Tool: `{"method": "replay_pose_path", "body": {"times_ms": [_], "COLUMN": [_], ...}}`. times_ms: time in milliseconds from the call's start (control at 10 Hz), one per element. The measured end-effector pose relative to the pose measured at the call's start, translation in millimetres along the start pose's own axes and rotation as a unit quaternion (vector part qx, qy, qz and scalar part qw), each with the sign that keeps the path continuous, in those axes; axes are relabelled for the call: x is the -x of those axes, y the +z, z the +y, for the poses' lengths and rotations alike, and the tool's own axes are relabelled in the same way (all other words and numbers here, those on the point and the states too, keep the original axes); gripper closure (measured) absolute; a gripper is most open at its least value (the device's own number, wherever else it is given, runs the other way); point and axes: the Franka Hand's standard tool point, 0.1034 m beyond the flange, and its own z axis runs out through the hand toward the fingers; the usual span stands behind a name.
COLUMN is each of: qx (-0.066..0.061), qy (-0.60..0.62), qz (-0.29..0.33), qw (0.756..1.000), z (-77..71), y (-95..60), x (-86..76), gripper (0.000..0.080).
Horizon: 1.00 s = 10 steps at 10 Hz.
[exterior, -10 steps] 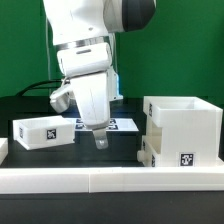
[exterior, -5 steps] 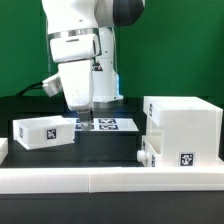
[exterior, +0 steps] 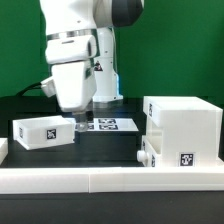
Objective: Assemble drawer
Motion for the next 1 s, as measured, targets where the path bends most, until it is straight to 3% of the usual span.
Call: {"method": "replay_pose_path", "body": {"times_ms": [100, 300, 900, 1000], "qx": [0.008, 0.017, 0.022, 0.037], "qy": [0.059, 0.171, 0.361, 0.36], "qz": [-0.006, -0.014, -0.01, -0.013], "qw": [0.998, 0.985, 0.932, 0.932], "z": [-7.5, -27.7, -32.4, -44.7], "y": [-5.3, -14.9, -17.9, -20.3], "x": [9.0, 11.9, 13.1, 22.1], "gripper": [0.0151, 0.0151, 0.0151, 0.0151]}}
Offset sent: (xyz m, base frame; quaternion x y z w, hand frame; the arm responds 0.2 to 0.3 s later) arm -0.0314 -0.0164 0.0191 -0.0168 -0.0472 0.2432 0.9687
